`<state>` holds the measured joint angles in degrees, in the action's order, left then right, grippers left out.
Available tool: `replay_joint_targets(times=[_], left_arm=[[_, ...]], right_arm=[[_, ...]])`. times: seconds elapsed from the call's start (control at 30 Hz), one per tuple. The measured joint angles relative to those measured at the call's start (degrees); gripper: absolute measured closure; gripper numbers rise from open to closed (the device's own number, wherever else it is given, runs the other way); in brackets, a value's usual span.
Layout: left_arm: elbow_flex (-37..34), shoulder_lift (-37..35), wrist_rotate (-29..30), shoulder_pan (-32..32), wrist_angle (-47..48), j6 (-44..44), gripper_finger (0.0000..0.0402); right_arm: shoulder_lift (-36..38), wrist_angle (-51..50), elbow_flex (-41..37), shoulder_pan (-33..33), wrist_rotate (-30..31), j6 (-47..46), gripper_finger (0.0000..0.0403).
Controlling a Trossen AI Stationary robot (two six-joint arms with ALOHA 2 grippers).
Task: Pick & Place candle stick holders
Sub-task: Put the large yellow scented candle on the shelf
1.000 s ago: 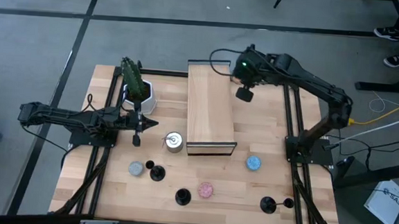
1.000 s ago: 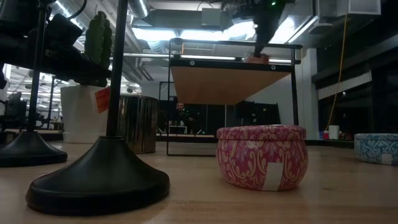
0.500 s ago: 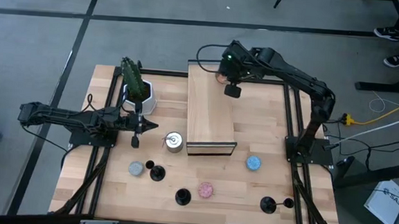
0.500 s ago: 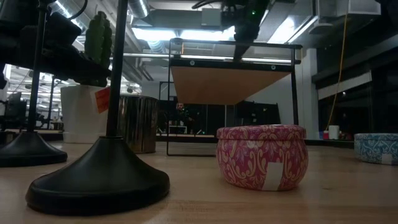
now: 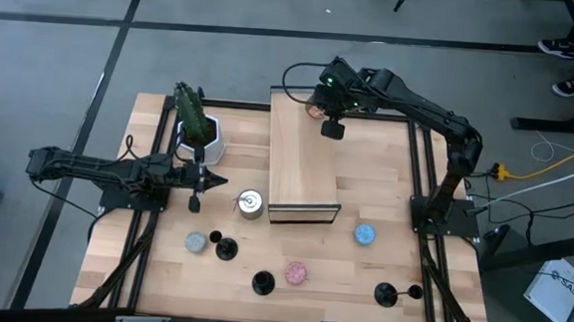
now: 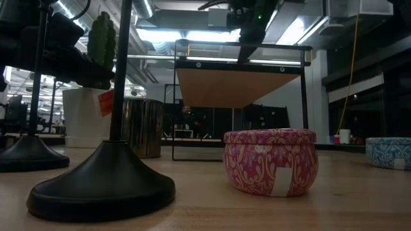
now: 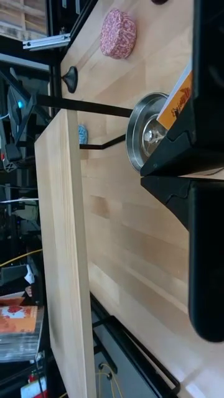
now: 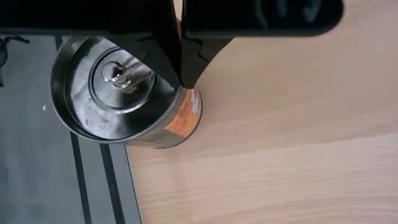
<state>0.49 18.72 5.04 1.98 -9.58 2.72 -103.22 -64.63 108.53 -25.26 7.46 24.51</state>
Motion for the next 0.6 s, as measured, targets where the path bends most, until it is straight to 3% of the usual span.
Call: replay_joint_targets(times=[0.6], left_arm=[[0.0,0.0,0.0,0.0,0.0,0.0,0.0398]], right_arm=[[0.0,-0.7,-0.1,0.0,-0.2,-2.5,0.0403]])
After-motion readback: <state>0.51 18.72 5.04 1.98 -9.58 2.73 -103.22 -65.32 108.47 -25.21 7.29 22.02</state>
